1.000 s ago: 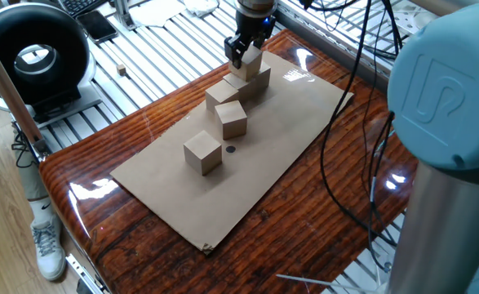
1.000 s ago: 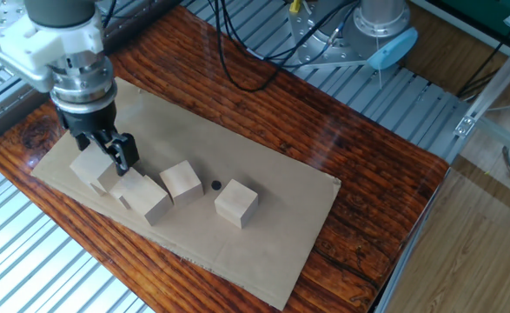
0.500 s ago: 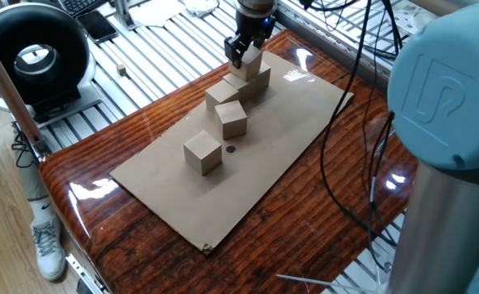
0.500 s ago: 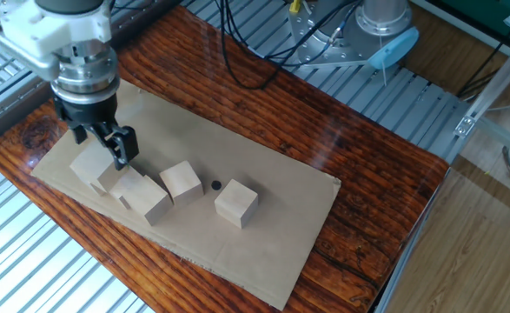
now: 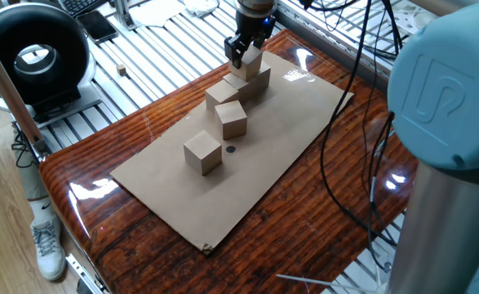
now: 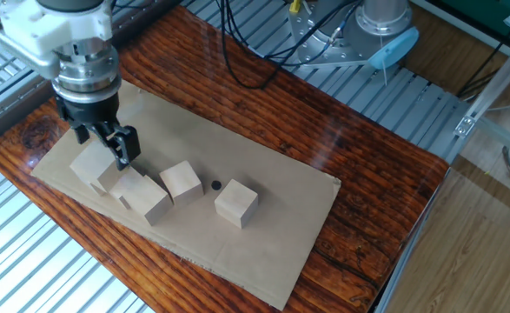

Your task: Stack the blocks into a pyramid shape

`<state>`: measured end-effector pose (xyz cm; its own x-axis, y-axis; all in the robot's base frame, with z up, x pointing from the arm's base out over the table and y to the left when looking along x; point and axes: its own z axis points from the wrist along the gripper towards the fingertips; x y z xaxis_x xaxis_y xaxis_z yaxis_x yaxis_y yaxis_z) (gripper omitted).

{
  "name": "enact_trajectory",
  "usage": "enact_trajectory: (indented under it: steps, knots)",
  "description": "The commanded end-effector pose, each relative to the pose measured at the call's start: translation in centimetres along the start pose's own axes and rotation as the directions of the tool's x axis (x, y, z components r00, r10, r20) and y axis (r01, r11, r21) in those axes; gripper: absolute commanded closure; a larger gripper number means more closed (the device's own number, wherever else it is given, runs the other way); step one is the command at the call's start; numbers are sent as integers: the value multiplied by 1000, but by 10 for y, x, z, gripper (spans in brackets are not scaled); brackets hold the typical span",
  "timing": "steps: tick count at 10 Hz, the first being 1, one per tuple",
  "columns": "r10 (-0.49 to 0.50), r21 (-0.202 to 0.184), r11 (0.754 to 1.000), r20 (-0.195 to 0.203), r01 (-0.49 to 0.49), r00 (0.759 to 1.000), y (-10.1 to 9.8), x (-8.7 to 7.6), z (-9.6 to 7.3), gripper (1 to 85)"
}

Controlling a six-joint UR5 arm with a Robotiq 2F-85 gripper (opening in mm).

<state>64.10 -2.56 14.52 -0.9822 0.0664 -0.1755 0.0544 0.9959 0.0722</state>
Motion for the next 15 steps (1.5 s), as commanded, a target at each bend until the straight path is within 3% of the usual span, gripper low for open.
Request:
enact_trajectory:
  steps: [1, 3, 4, 6, 8, 10, 11, 13, 15]
  knots:
    - [109, -23, 994, -2, -109, 994, 22, 3, 3, 103]
    - [152, -27, 988, 20, -151, 988, 21, 6, 15, 83]
    - [161, -36, 987, 38, -159, 986, 24, 10, 22, 33]
    - [194, -16, 981, 62, -193, 979, 20, 16, 40, 7]
    - [249, -7, 968, 49, -249, 967, 29, 29, 59, 7]
    - [241, -2, 970, 39, -241, 970, 30, 38, 72, 7]
    - [235, -11, 972, 28, -235, 972, 32, 41, 76, 7]
    - [187, 12, 982, 8, -187, 982, 22, 50, 81, 13]
    - [169, -6, 986, -21, -169, 985, 25, 57, 86, 23]
